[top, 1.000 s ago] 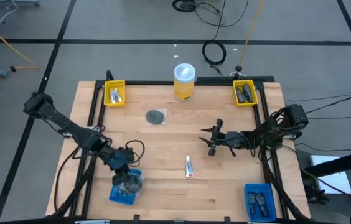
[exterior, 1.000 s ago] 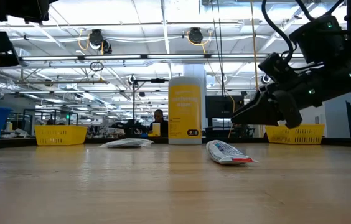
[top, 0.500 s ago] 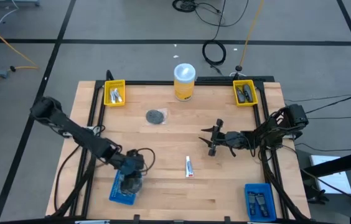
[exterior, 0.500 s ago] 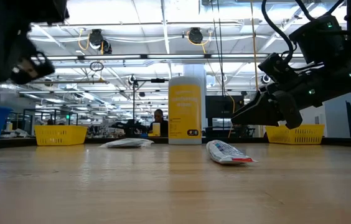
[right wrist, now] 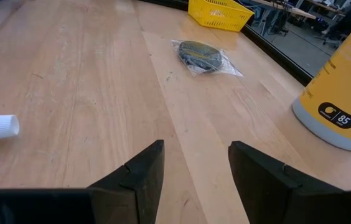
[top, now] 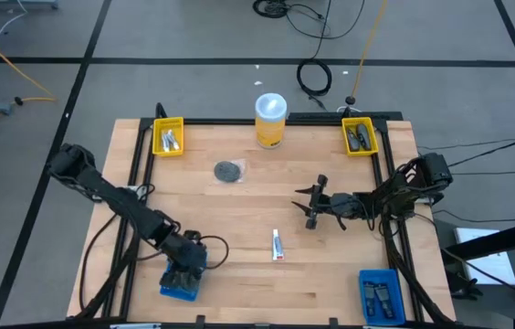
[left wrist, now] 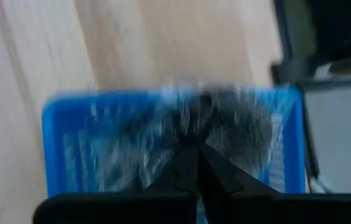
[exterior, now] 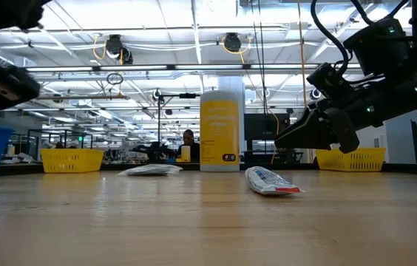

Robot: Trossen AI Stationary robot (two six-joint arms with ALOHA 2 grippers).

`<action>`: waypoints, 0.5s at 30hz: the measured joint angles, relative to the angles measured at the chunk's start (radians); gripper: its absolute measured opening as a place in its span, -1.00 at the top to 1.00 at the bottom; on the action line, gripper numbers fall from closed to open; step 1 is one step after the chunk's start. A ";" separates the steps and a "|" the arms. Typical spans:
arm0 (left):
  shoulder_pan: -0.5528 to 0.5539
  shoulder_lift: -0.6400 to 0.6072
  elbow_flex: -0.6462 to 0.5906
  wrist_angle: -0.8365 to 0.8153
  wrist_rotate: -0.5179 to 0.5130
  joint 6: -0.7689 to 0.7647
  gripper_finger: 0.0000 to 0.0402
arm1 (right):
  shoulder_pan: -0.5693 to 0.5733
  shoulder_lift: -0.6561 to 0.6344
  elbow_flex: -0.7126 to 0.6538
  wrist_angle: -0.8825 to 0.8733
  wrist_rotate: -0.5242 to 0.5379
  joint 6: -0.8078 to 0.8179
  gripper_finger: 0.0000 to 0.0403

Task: Pick & Place Travel size toiletries
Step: Put the black hairbrush into the left blue bin

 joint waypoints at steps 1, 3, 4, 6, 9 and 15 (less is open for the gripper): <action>-0.005 0.000 0.015 -0.044 0.001 -0.001 0.96 | 0.000 0.000 0.000 0.000 0.000 0.000 0.15; -0.010 0.000 0.064 -0.139 -0.006 0.000 0.98 | 0.000 0.000 0.000 0.000 0.000 0.000 0.15; -0.011 0.000 0.092 -0.182 -0.023 -0.001 0.99 | 0.000 0.000 0.000 0.000 0.000 0.000 0.15; -0.015 0.000 0.153 -0.256 -0.068 -0.002 0.97 | 0.000 0.000 0.000 0.000 0.000 0.000 0.15; -0.018 -0.002 0.234 -0.296 -0.118 -0.029 0.95 | 0.000 0.000 0.000 0.000 0.000 0.000 0.15; -0.016 -0.001 0.242 -0.261 -0.145 -0.197 0.99 | 0.000 0.000 0.000 0.000 0.000 0.000 0.15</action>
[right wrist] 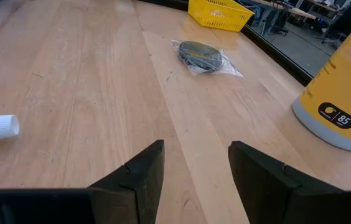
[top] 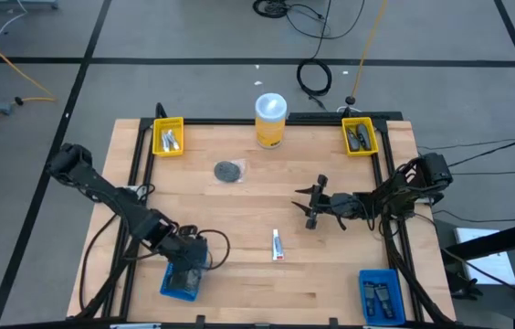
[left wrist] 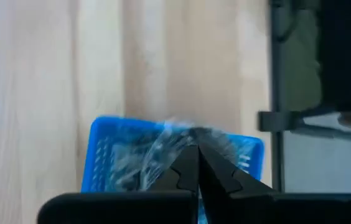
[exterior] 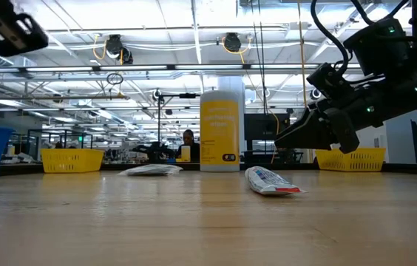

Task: Pick & Place Travel size toiletries
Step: Put the black hairbrush into the left blue bin

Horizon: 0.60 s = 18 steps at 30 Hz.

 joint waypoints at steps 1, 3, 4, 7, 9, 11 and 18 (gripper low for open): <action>0.002 0.000 -0.006 -0.009 -0.010 -0.030 0.98 | 0.000 0.000 0.000 -0.003 0.000 0.000 0.15; 0.008 0.000 -0.027 -0.013 -0.028 -0.066 0.90 | 0.000 0.000 0.000 -0.010 0.000 0.000 0.15; 0.011 0.000 -0.039 -0.007 -0.041 -0.079 0.84 | 0.000 0.000 0.000 -0.010 0.000 0.000 0.15; 0.022 0.000 -0.086 0.037 -0.059 -0.099 0.61 | 0.000 0.000 0.000 -0.010 0.000 0.000 0.15; 0.030 0.000 -0.122 0.094 -0.045 -0.074 0.45 | 0.000 0.000 0.000 -0.010 0.000 0.000 0.15; 0.038 0.000 -0.149 0.159 -0.015 -0.043 0.31 | 0.000 0.000 0.000 -0.010 0.000 0.000 0.15; 0.040 0.000 -0.199 0.247 -0.011 0.022 0.22 | 0.000 0.000 0.000 -0.010 0.000 0.000 0.15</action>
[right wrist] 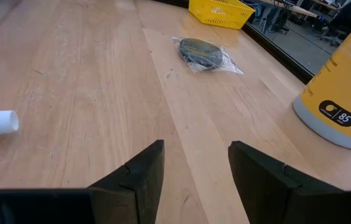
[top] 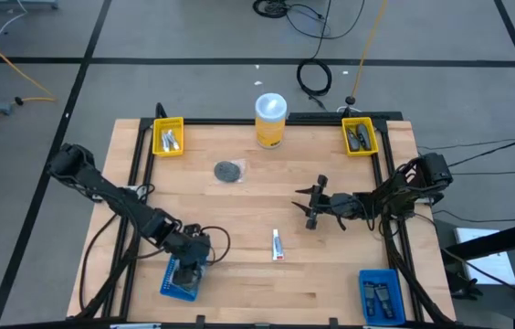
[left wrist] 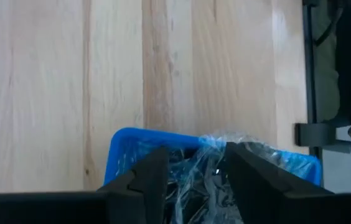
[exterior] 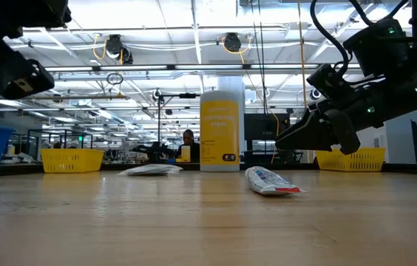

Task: Pick & Place Travel size toiletries
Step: Put the black hairbrush into the left blue bin

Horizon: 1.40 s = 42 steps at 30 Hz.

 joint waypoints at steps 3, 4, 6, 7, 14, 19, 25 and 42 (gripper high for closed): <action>0.000 0.000 -0.012 0.017 0.025 0.006 0.36 | 0.000 0.000 0.000 0.000 0.000 0.000 0.15; 0.000 0.000 -0.012 0.022 0.029 0.006 0.41 | 0.000 0.000 0.000 0.000 0.000 0.000 0.15; 0.000 0.000 -0.012 0.034 0.032 0.010 0.52 | 0.000 0.000 0.000 0.000 0.000 0.000 0.15; 0.000 0.000 -0.012 0.042 0.032 0.020 0.57 | 0.000 0.000 0.000 0.000 0.000 0.000 0.15; -0.002 0.000 -0.012 0.041 0.032 0.061 0.97 | 0.000 0.000 0.000 0.000 0.000 0.000 0.15; -0.002 0.000 -0.009 0.031 0.015 0.043 0.99 | 0.000 0.000 0.000 0.000 0.000 0.000 0.15; 0.005 -0.044 0.053 -0.072 -0.056 -0.238 0.99 | 0.000 0.000 0.000 0.000 0.000 0.000 0.15; -0.050 -0.149 0.045 -0.425 -0.012 -1.187 0.99 | 0.000 0.000 0.000 -0.004 0.000 -0.002 0.15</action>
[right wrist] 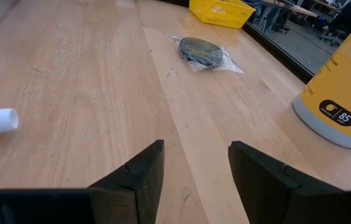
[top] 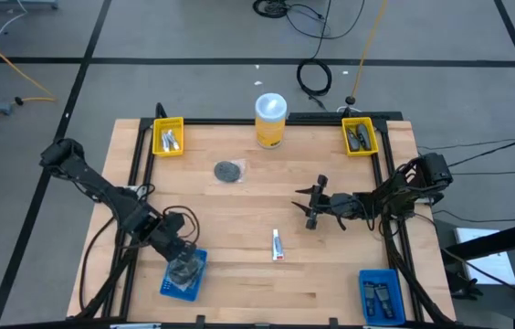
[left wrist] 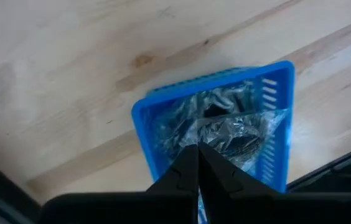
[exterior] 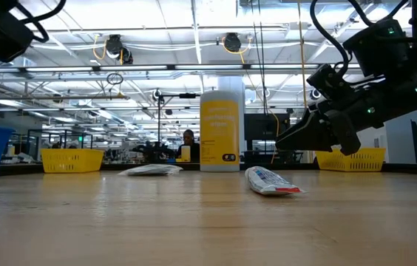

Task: Pick & Place Travel size toiletries
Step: Put the black hairbrush into the left blue bin

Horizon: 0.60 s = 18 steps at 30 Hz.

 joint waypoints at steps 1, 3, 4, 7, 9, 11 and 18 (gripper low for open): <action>-0.004 -0.001 0.000 0.007 -0.008 -0.002 0.99 | 0.000 0.000 0.000 0.000 0.000 0.000 0.15; -0.010 0.000 0.000 0.025 -0.024 0.022 0.96 | 0.000 0.000 0.000 0.000 0.000 0.000 0.15; -0.013 0.000 0.000 0.035 -0.027 0.044 0.93 | 0.000 0.000 0.000 0.000 0.000 0.000 0.15; -0.018 0.000 0.000 0.051 -0.033 0.090 0.81 | 0.000 0.000 0.000 0.000 0.000 -0.001 0.15; -0.016 0.000 0.000 0.049 -0.007 0.118 0.70 | 0.000 0.000 0.000 0.000 0.000 -0.001 0.15; -0.004 -0.004 0.000 0.052 0.040 0.133 0.59 | 0.000 0.000 0.000 0.000 0.000 -0.001 0.15; -0.024 0.044 0.000 0.212 -0.013 0.492 0.63 | 0.000 0.000 0.000 0.000 0.000 -0.001 0.15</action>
